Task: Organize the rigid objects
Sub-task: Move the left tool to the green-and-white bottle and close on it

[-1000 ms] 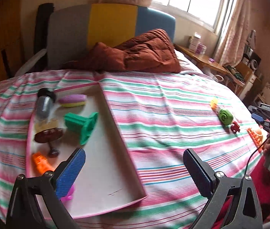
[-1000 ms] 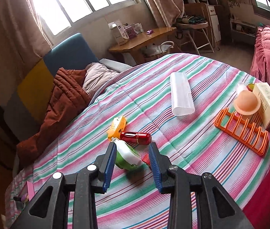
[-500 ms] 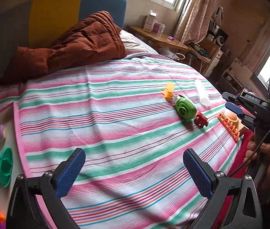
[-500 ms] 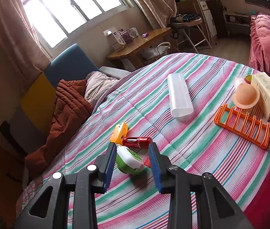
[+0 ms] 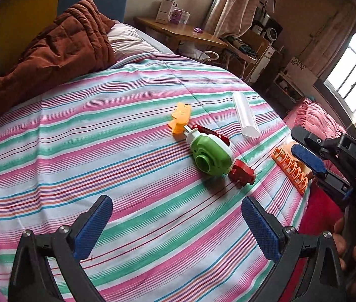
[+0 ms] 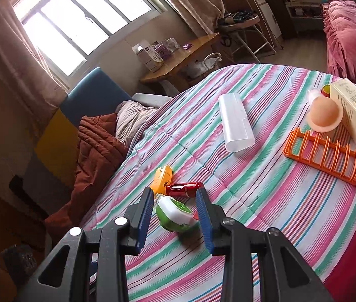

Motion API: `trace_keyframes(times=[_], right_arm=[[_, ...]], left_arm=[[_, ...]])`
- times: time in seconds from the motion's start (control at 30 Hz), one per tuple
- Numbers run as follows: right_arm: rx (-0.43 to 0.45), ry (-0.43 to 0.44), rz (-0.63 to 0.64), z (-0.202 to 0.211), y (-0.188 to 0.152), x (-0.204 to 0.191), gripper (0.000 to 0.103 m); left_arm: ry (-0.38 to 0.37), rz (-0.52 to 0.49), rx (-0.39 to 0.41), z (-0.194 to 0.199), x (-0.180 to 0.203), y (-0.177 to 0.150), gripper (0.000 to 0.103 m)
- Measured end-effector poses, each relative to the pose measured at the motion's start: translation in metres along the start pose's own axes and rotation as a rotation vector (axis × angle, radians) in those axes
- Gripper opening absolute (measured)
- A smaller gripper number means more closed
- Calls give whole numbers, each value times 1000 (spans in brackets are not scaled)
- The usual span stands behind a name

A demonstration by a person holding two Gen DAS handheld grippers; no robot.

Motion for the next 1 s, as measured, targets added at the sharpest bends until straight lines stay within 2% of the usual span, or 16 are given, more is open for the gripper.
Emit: trace_keyframes(times=[0.37,0.6,0.8,1.0], right_arm=[[12,28,-72,2,0,9,38],[15,32,-88,3,0,10,39],[14,36,-89,4,0,10,39],[8,49,-87,2,0,8,39]], left_arm=[[-11,-6,-49,-36,22,4,103],[-58,85,-97,-61,36,16,103],[-67,136,-112,-85,48,31,103],[-19,195,-156,-120,36,34,103]])
Point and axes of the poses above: each gripper's, at about its wrist camera, not at the fingertips, and z roughly against the way its jaws point, x to its right, y to its top, the point moved 9 cm from there along -z, roughly the way its jaws point, and after that the axes turned 11 degrees about z, right-handed, at the moved point
